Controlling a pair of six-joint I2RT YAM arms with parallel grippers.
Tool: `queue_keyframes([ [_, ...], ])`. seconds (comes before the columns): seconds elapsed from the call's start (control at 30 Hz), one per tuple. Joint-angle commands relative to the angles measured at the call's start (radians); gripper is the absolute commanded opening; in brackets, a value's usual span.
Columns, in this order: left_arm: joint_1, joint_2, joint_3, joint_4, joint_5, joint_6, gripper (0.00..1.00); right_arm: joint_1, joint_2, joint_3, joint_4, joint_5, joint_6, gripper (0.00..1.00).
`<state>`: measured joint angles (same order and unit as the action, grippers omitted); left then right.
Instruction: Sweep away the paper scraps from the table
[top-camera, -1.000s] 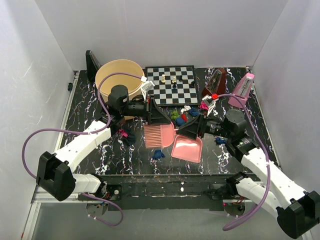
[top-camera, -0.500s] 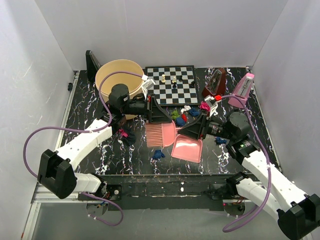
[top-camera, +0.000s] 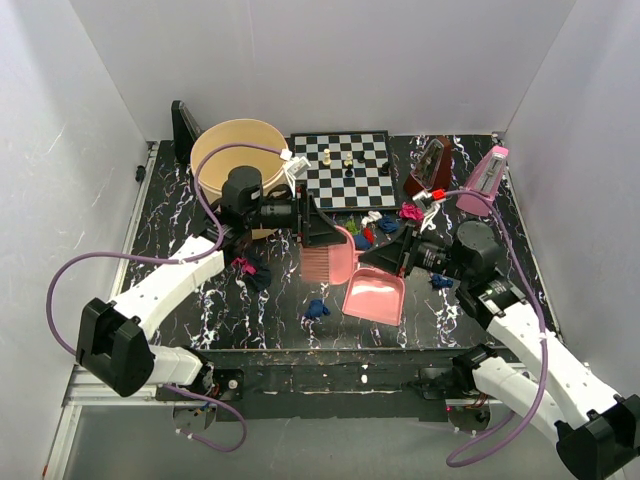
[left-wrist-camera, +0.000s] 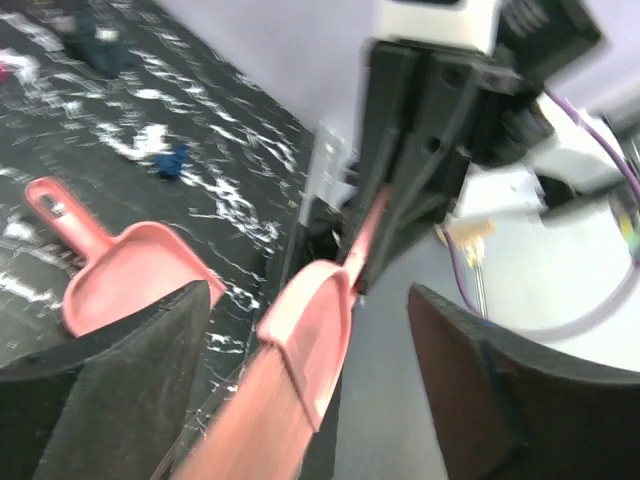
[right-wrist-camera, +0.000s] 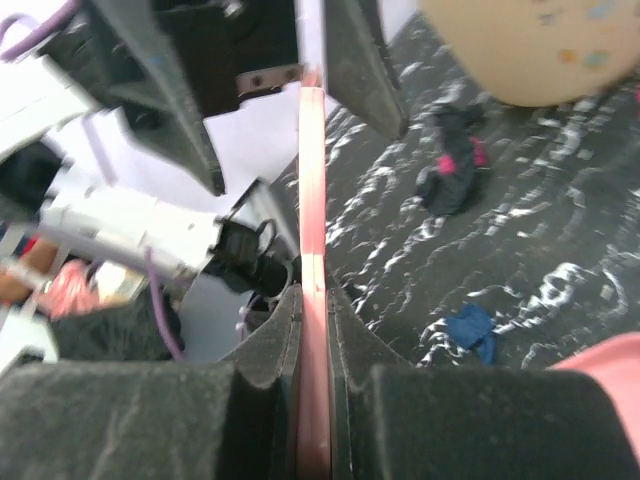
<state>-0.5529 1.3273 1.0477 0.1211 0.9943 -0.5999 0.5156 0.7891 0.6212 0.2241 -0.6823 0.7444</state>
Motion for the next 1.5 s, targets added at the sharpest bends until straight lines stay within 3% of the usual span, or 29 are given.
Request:
queue_keyframes([
  [0.0, 0.011, 0.001, 0.057, -0.297, -0.377, 0.140, 0.90, -0.005, -0.011, 0.135, -0.389, 0.377, -0.143, 0.01],
  [0.07, 0.011, 0.015, 0.057, -0.340, -0.511, 0.144, 0.98, -0.003, -0.016, 0.175, -0.550, 0.606, -0.158, 0.01],
  [0.27, -0.053, 0.131, 0.093, -0.337, -0.606, 0.172, 0.98, -0.003, -0.082, 0.218, -0.848, 1.146, -0.047, 0.01],
  [0.4, -0.171, 0.239, 0.181, -0.365, -0.758, 0.245, 0.98, -0.005, -0.108, 0.267, -0.991, 1.346, 0.023, 0.01],
  [0.5, -0.209, 0.321, 0.248, -0.363, -0.775, 0.246, 0.97, -0.003, -0.077, 0.319, -1.104, 1.441, 0.047, 0.01],
  [0.7, -0.266, 0.490, 0.406, -0.408, -0.801, 0.288, 0.89, -0.005, 0.005, 0.393, -1.261, 1.523, 0.101, 0.01],
  [0.93, -0.327, 0.671, 0.644, -0.587, -0.974, 0.416, 0.88, -0.005, -0.102, 0.324, -1.125, 1.463, 0.007, 0.01],
  [1.1, -0.361, 0.806, 0.804, -0.692, -1.020, 0.353, 0.85, -0.003, -0.159, 0.302, -1.082, 1.475, -0.023, 0.01],
  [1.37, -0.390, 0.882, 0.822, -0.724, -1.125, 0.172, 0.82, -0.006, -0.143, 0.305, -1.079, 1.462, -0.028, 0.01],
  [1.43, -0.394, 0.892, 0.825, -0.729, -1.114, 0.154, 0.79, -0.006, -0.140, 0.299, -1.071, 1.457, -0.030, 0.01],
  [1.47, -0.395, 0.897, 0.827, -0.727, -1.106, 0.147, 0.72, -0.006, -0.140, 0.295, -1.063, 1.454, -0.033, 0.01],
])
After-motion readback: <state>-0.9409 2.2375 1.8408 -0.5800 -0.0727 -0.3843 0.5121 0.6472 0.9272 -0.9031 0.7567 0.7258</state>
